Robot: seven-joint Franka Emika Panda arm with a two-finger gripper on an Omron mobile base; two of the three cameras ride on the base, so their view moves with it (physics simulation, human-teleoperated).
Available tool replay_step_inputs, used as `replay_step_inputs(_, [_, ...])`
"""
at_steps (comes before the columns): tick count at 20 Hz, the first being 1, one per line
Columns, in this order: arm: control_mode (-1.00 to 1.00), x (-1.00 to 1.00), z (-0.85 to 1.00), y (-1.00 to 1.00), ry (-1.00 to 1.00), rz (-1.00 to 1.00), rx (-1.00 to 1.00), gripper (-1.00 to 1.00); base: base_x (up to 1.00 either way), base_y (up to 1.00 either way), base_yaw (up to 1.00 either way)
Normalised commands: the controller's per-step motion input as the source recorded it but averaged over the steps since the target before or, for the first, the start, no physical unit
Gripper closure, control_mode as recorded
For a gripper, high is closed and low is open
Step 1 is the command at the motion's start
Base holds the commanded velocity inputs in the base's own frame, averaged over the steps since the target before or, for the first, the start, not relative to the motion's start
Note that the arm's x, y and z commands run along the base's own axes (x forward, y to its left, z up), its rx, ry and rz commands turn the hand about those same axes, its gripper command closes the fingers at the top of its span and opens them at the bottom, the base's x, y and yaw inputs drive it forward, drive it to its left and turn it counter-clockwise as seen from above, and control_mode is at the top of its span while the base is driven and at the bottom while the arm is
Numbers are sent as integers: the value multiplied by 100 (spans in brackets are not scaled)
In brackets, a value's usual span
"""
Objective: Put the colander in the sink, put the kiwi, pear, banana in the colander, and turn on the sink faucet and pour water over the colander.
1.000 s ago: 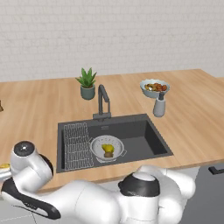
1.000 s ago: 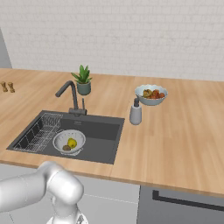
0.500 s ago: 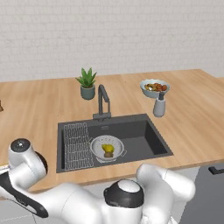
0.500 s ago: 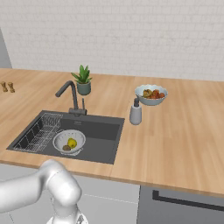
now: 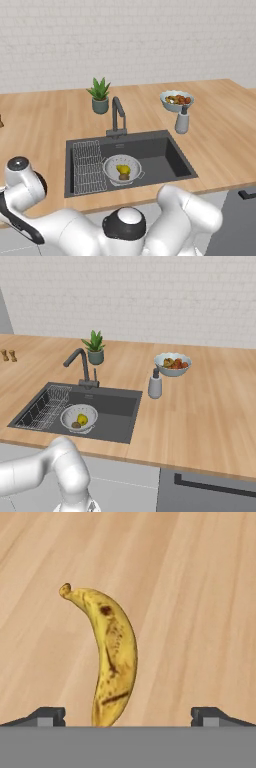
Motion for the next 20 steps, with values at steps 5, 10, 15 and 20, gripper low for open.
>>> replay_step_inputs(5, [-100,23,-17,18,2,0,0,-100,0,0,0])
replay_step_inputs(10, [-100,19,-12,19,5,0,0,-100,0,0,0])
replay_step_inputs(15, [-100,19,-11,17,5,0,0,-100,0,0,0])
replay_step_inputs(20, [-100,5,-23,9,8,0,-6,100,0,0,0])
